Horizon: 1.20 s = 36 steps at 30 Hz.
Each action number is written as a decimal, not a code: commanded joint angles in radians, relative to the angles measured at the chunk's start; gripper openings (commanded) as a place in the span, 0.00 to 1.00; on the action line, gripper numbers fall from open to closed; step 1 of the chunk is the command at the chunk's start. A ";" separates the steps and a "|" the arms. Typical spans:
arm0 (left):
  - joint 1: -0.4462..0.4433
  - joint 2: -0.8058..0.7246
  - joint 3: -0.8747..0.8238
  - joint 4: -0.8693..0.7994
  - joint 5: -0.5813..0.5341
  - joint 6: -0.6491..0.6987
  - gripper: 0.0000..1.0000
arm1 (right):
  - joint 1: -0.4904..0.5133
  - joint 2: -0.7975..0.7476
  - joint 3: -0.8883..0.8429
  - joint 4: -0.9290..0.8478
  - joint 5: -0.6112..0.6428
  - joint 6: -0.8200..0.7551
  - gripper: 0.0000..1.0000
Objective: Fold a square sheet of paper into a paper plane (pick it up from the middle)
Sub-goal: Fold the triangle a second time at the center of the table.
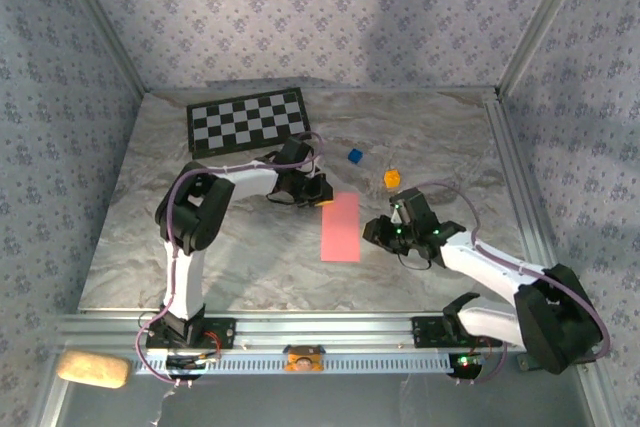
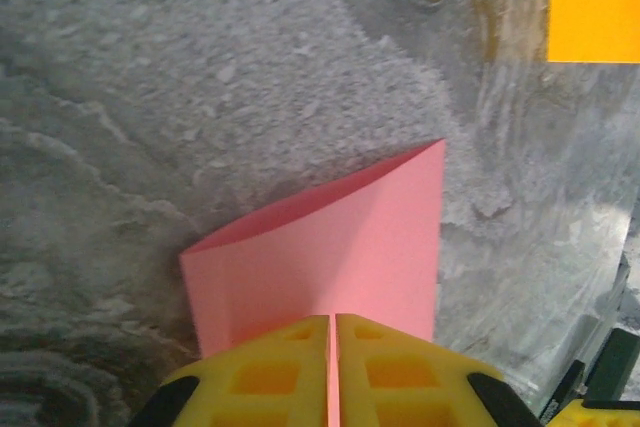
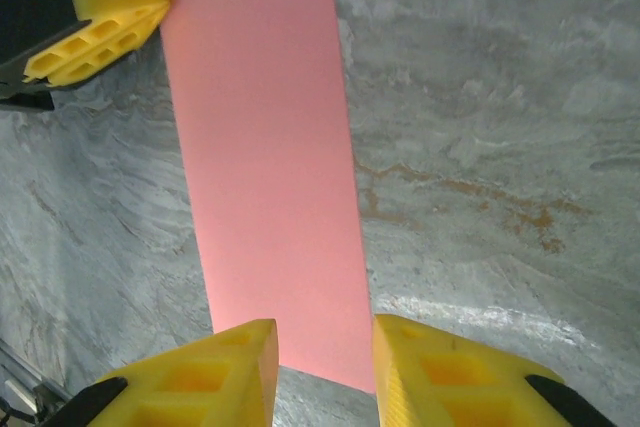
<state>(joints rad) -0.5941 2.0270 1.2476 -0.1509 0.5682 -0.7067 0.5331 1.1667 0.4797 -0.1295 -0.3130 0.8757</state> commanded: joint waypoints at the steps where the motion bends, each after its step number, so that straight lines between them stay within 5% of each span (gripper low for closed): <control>1: 0.013 0.024 -0.021 -0.010 0.015 0.035 0.09 | 0.008 0.041 0.029 -0.005 -0.055 -0.005 0.32; 36: 0.051 0.040 -0.062 0.019 0.067 0.046 0.07 | 0.027 0.314 0.139 0.075 -0.233 0.001 0.38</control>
<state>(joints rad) -0.5449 2.0335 1.1912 -0.1261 0.6319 -0.6662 0.5564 1.4731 0.5957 -0.0895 -0.5076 0.8688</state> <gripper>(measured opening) 0.073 0.385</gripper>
